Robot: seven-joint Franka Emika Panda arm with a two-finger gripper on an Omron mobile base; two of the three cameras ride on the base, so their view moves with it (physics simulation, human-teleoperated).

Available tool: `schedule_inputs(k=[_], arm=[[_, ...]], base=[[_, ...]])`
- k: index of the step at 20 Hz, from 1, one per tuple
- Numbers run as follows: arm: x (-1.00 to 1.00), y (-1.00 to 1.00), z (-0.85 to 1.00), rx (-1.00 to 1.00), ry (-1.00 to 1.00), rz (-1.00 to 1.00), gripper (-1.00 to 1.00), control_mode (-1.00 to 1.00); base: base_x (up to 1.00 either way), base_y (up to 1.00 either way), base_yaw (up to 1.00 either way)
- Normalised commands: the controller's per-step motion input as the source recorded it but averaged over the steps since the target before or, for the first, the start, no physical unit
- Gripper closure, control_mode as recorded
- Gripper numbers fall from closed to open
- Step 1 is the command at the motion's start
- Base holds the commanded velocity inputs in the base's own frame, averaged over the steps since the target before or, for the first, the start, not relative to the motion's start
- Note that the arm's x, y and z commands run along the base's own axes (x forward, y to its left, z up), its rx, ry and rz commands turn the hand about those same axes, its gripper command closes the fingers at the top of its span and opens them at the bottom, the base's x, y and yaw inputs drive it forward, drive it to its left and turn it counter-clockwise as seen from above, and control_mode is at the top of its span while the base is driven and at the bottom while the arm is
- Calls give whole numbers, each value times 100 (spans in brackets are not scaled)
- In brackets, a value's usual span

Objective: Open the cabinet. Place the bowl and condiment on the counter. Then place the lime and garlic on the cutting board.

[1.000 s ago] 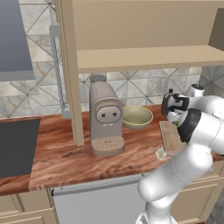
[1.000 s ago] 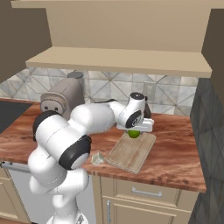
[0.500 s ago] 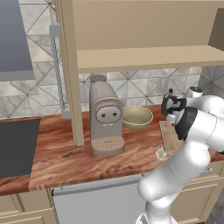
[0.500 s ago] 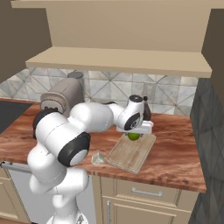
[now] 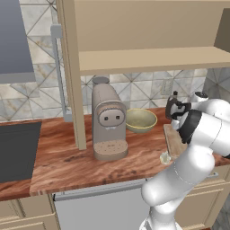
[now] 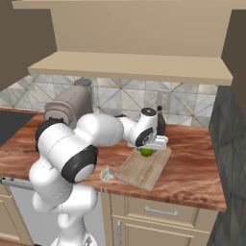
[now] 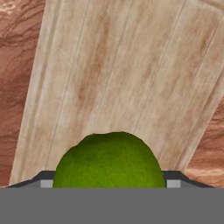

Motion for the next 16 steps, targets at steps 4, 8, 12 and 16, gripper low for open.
schedule_inputs(k=[4,8,12,16], arm=[[-1,-7,-16,0,0,0,100,-100],[0,-7,-19,0,0,0,100,-100],[0,-3,-26,0,0,0,100,-100],[0,-5,-22,0,0,0,100,-100]], base=[[0,0,0],[0,0,0],[0,0,0],[0,0,0]])
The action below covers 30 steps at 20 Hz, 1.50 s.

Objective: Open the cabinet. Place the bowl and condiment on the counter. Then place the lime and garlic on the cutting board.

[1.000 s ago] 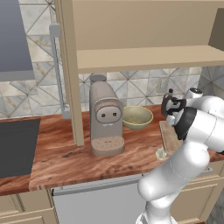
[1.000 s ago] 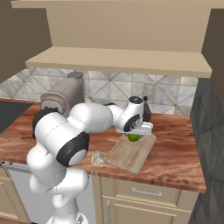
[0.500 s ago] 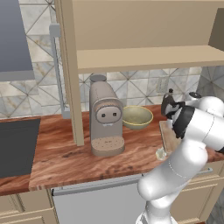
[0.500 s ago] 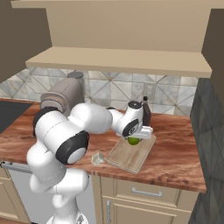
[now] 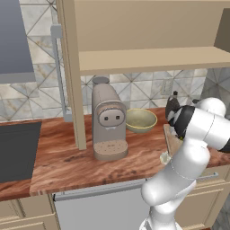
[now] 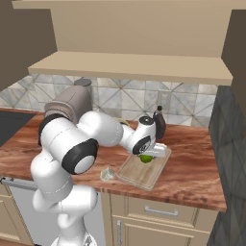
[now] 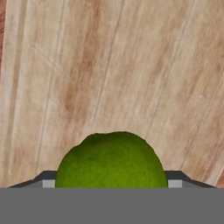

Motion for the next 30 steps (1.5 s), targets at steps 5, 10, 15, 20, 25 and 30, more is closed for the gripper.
schedule_inputs(k=[5,10,15,20,25,30], arm=[[0,-8,-18,0,0,0,100,-100],[0,-3,-13,0,0,0,-100,-100],[0,0,0,0,-1,0,-100,-100],[0,0,9,0,-4,0,-100,-100],[0,0,19,0,-6,0,-100,-100],[-1,0,25,0,-6,0,-100,-100]], base=[[0,0,0],[0,0,0],[0,0,0],[0,0,0],[0,0,0],[0,0,0]])
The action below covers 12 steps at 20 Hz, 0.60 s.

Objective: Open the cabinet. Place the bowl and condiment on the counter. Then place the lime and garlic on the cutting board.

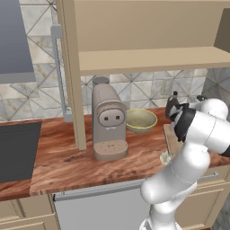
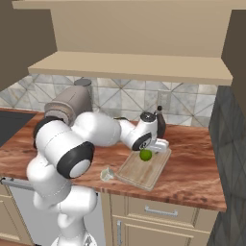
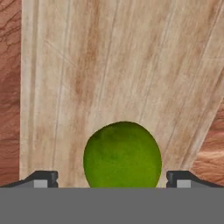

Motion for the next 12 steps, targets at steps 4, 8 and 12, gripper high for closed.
schedule_inputs(k=[4,8,12], arm=[[-12,0,34,0,-9,0,-100,-100],[-29,0,39,0,-11,3,-100,-100],[-42,0,14,0,-12,16,-100,-100]], base=[[0,0,0],[0,0,0],[0,0,0]])
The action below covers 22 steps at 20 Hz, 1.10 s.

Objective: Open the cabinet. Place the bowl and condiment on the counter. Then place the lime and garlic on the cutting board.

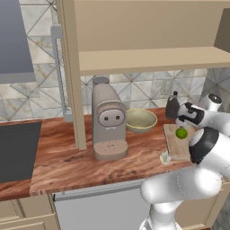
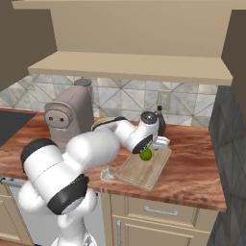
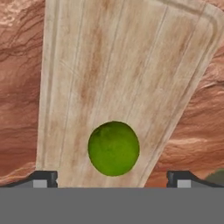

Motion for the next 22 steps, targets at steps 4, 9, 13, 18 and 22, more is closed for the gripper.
schedule_inputs(k=[4,9,13,18,22], arm=[[-33,0,4,-1,-5,24,-100,-100],[-25,0,45,-2,-7,23,-100,-100],[-28,-1,68,-1,-8,18,-100,-100],[-41,-1,44,-4,-1,6,-100,-100],[-54,0,3,-2,-13,0,-100,-100]], base=[[0,0,0],[0,0,0],[0,0,0],[0,0,0],[0,0,0]])
